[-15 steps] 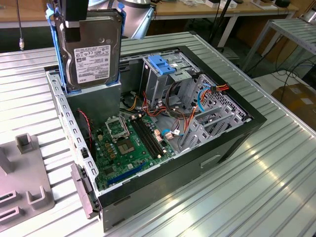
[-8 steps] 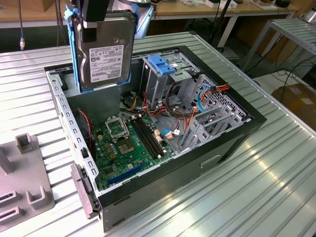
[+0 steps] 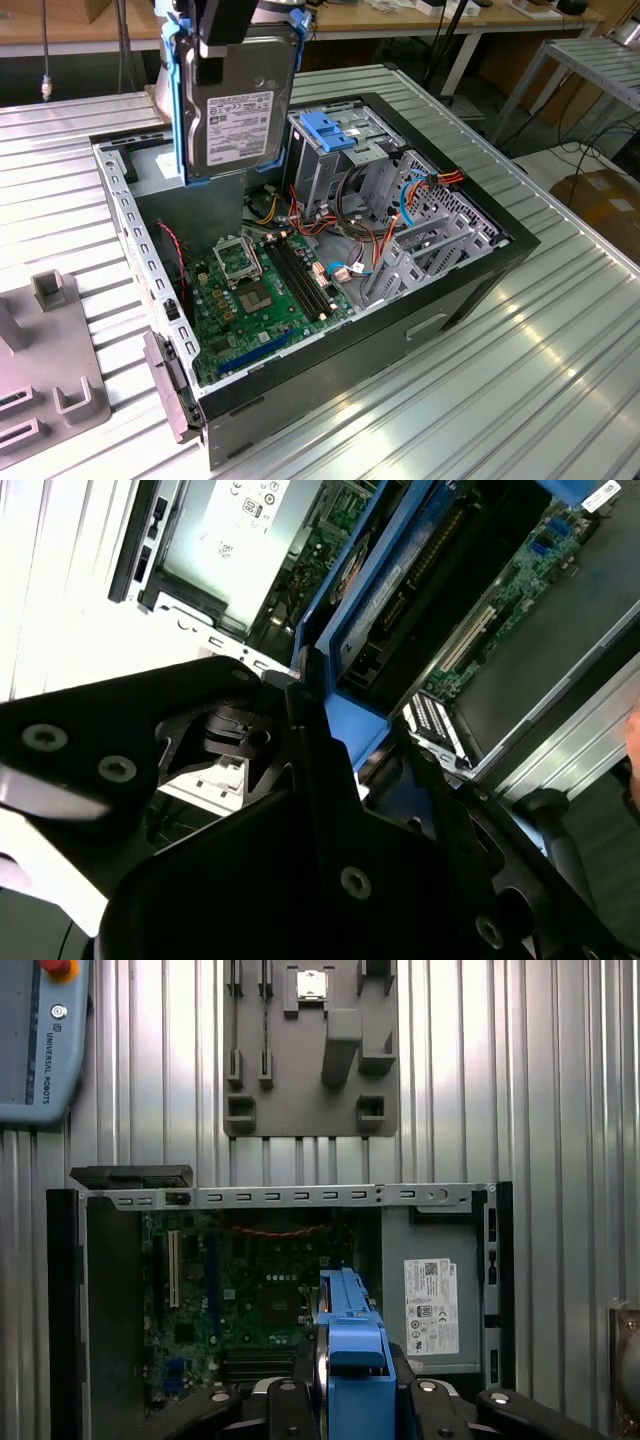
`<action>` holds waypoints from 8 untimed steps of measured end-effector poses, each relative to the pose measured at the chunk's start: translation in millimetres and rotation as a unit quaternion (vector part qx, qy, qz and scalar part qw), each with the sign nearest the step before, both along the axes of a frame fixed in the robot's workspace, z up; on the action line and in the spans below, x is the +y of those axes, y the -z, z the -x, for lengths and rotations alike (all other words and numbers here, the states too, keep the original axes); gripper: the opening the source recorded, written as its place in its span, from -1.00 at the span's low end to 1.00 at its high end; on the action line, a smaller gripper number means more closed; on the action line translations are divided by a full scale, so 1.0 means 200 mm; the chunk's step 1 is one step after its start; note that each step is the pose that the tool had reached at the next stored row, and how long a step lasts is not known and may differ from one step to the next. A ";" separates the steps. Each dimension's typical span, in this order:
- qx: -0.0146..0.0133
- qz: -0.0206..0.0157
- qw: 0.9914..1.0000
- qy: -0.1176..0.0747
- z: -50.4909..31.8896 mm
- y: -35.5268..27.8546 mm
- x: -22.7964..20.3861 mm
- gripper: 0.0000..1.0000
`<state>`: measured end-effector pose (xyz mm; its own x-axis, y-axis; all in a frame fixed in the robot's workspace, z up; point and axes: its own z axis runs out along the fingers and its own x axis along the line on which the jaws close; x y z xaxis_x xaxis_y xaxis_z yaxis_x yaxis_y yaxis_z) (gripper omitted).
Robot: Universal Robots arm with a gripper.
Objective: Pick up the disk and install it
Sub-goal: 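Pick up the disk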
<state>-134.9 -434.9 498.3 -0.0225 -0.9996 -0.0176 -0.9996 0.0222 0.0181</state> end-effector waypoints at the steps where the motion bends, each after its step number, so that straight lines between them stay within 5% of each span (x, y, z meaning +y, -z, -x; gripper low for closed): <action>1: 0.000 0.000 1.000 0.000 -0.014 0.000 -0.003 -0.26; 8: 0.000 0.000 1.000 0.000 -0.128 0.000 -0.028 -0.26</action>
